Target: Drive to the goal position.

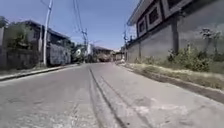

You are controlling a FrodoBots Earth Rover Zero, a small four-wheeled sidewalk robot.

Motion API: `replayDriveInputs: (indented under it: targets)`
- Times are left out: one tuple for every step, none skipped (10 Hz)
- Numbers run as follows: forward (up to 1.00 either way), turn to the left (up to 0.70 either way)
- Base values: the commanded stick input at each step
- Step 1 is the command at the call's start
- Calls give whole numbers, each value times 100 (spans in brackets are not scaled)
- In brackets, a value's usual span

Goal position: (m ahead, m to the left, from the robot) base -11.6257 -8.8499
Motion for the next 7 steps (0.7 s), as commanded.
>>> replayDriveInputs:
  targets:
    - [100, 0]
    - [100, -13]
    - [100, -23]
    - [100, -31]
    - [100, -38]
    - [100, -30]
    - [100, -22]
